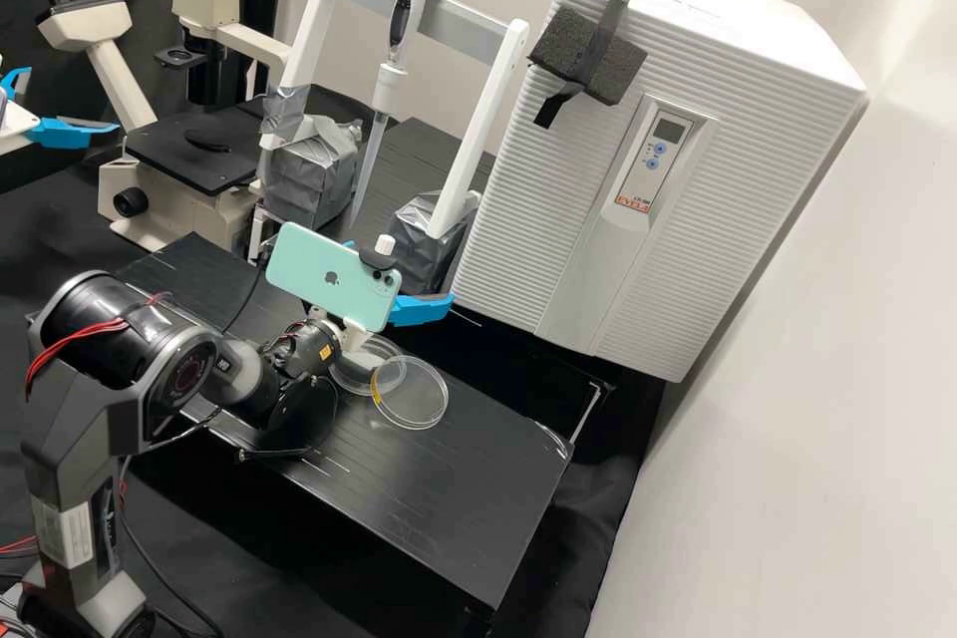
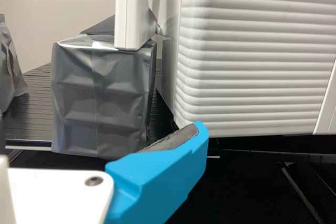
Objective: Open the bottle
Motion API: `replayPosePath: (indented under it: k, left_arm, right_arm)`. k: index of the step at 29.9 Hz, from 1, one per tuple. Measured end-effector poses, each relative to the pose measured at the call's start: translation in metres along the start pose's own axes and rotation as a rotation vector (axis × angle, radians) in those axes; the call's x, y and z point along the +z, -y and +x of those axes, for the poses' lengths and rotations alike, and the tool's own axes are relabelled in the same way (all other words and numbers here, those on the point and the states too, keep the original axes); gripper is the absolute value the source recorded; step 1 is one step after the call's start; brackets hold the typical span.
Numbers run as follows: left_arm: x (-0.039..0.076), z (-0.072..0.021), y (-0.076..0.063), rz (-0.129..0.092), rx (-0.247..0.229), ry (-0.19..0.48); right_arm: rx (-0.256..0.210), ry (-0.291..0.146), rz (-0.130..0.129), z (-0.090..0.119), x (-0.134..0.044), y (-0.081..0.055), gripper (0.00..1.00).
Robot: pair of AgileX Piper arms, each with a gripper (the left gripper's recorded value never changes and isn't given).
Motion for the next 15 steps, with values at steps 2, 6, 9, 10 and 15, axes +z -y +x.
replayPosePath:
  k: [2,6,9,10,15]
  left_arm:
    - [0.008,-0.0009,-0.002,-0.007,0.005,0.032]
    - [0.027,-0.0041,-0.006,-0.013,0.017,0.106]
    - [0.042,-0.0029,-0.010,-0.029,0.035,0.164]
    - [0.048,-0.0021,-0.012,-0.035,0.039,0.187]
    - [0.084,-0.0013,-0.015,-0.038,0.052,0.312]
  right_arm:
    - [0.000,0.000,0.000,0.000,0.000,0.000,1.00]
    - [0.000,0.000,0.000,0.000,0.000,0.000,1.00]
    - [0.000,0.000,0.000,0.000,0.000,0.000,1.00]
    - [0.000,0.000,0.000,0.000,0.000,0.000,1.00]
    - [0.000,0.000,0.000,0.000,0.000,0.000,1.00]
